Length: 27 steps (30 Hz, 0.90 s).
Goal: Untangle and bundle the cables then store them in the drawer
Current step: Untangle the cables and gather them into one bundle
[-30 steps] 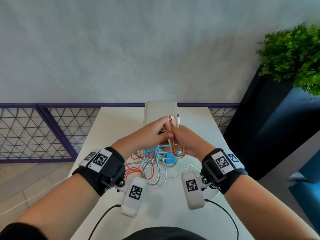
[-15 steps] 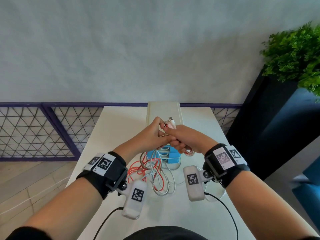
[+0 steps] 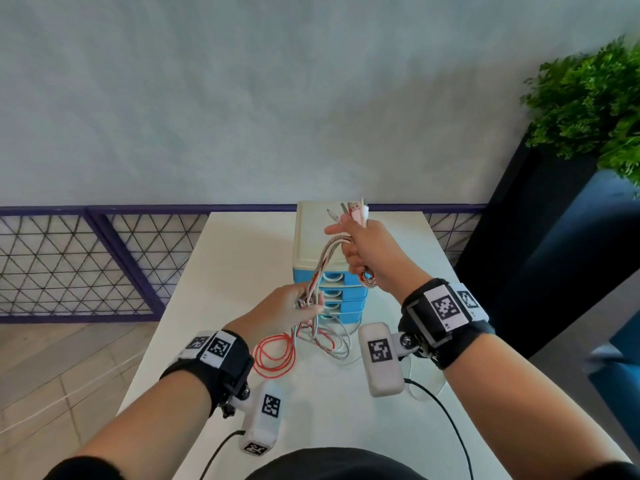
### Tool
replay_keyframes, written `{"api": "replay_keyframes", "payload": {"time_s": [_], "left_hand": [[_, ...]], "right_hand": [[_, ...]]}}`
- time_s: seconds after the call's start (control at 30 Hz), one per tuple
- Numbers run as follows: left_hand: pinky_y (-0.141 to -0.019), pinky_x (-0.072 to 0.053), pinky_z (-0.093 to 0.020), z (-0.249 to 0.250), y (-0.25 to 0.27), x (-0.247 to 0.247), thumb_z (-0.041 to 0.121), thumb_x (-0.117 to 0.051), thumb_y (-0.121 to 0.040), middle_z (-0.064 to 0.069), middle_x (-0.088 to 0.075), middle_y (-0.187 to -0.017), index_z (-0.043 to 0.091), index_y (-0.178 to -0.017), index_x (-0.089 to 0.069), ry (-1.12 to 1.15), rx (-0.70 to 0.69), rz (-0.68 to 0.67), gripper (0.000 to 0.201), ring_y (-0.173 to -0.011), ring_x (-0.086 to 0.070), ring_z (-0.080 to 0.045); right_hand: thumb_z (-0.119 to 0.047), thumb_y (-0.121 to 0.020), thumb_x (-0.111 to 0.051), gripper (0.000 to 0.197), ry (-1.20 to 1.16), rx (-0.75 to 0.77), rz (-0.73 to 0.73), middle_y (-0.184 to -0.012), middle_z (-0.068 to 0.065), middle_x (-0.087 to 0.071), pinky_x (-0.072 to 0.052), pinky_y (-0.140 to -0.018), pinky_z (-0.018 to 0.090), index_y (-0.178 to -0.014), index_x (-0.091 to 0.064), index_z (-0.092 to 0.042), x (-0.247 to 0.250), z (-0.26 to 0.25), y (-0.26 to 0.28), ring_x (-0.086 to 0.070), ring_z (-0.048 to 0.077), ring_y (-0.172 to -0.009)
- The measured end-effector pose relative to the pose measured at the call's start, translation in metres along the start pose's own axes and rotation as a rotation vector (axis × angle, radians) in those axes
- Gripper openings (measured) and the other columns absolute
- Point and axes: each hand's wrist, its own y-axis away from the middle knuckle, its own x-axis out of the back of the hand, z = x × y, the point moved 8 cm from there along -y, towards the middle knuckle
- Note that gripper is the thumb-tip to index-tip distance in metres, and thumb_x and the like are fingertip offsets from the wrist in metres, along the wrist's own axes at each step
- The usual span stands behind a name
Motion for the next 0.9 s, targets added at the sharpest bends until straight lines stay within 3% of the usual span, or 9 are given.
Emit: {"api": "replay_keyframes", "payload": {"time_s": [0.1, 0.27, 0.33, 0.43, 0.57, 0.73, 0.8, 0.9], "left_hand": [[-0.093, -0.047, -0.027, -0.014, 0.002, -0.004, 0.033, -0.062, -0.089, 0.008, -0.070, -0.102, 0.027, -0.098, -0.066, 0.047, 0.050, -0.015, 0.012, -0.097, -0.064, -0.004], [-0.100, -0.047, -0.035, -0.027, 0.002, -0.004, 0.029, -0.067, -0.086, 0.005, -0.071, -0.108, 0.020, -0.104, -0.066, 0.098, 0.098, -0.043, 0.020, -0.102, -0.065, -0.007], [-0.099, -0.047, -0.030, -0.029, 0.003, 0.005, 0.026, -0.072, -0.083, 0.002, -0.070, -0.110, 0.020, -0.105, -0.065, 0.113, 0.090, -0.003, 0.024, -0.102, -0.065, -0.006], [-0.086, -0.049, -0.021, -0.029, 0.010, 0.025, 0.024, -0.079, -0.075, 0.007, -0.068, -0.108, 0.024, -0.104, -0.063, 0.150, 0.061, 0.159, 0.033, -0.095, -0.066, -0.003], [-0.071, -0.048, -0.006, -0.022, 0.018, 0.041, 0.007, -0.067, -0.084, 0.013, -0.068, -0.101, 0.010, -0.095, -0.062, 0.122, 0.030, 0.338, 0.013, -0.083, -0.068, 0.004], [-0.085, -0.039, 0.003, -0.030, 0.022, 0.054, 0.011, -0.064, -0.088, 0.013, -0.068, -0.101, 0.013, -0.100, -0.075, 0.016, -0.013, 0.482, 0.017, -0.084, -0.054, 0.028], [-0.084, -0.043, -0.004, -0.038, 0.024, 0.056, 0.017, -0.065, -0.088, 0.011, -0.072, -0.098, 0.013, -0.097, -0.076, -0.024, -0.006, 0.488, 0.015, -0.083, -0.057, 0.023], [-0.074, -0.046, -0.025, -0.067, 0.024, 0.055, 0.025, -0.064, -0.089, 0.000, -0.073, -0.073, 0.009, -0.077, -0.074, -0.147, 0.111, 0.435, 0.021, -0.070, -0.060, -0.005]], "right_hand": [[-0.035, -0.101, -0.042, 0.037, -0.013, 0.003, 0.033, -0.045, -0.005, -0.036, -0.024, -0.039, 0.020, -0.103, -0.067, -0.007, 0.002, -0.001, 0.001, -0.025, 0.007, -0.036], [-0.038, -0.100, -0.043, 0.038, -0.028, -0.012, 0.021, -0.048, -0.005, -0.035, -0.025, -0.038, 0.019, -0.100, -0.066, -0.008, 0.006, 0.009, -0.002, -0.026, 0.007, -0.037], [-0.041, -0.098, -0.049, 0.031, -0.019, -0.028, 0.000, -0.051, -0.006, -0.034, -0.025, -0.039, 0.019, -0.091, -0.058, -0.011, 0.011, 0.012, -0.003, -0.026, 0.006, -0.039], [-0.038, -0.095, -0.057, 0.026, 0.115, -0.027, -0.030, -0.055, -0.005, -0.035, -0.027, -0.041, 0.018, -0.083, -0.047, -0.016, 0.020, 0.014, -0.002, -0.028, 0.007, -0.042], [-0.027, -0.098, -0.052, 0.023, 0.183, -0.023, 0.013, -0.058, -0.002, -0.039, -0.030, -0.039, 0.018, -0.079, -0.049, -0.014, 0.026, 0.018, -0.003, -0.032, 0.007, -0.041], [-0.026, -0.098, -0.050, 0.023, 0.248, -0.012, 0.149, -0.062, 0.002, -0.045, -0.032, -0.039, 0.019, -0.085, -0.056, -0.008, 0.037, 0.017, -0.006, -0.035, 0.011, -0.045], [-0.026, -0.098, -0.050, 0.025, 0.263, -0.003, 0.196, -0.064, 0.003, -0.046, -0.033, -0.041, 0.021, -0.079, -0.055, -0.011, 0.043, 0.015, -0.006, -0.035, 0.013, -0.047], [-0.027, -0.098, -0.049, 0.024, 0.288, -0.013, 0.265, -0.069, 0.006, -0.049, -0.034, -0.044, 0.022, -0.085, -0.057, -0.009, 0.055, 0.014, -0.007, -0.037, 0.012, -0.048]]}}
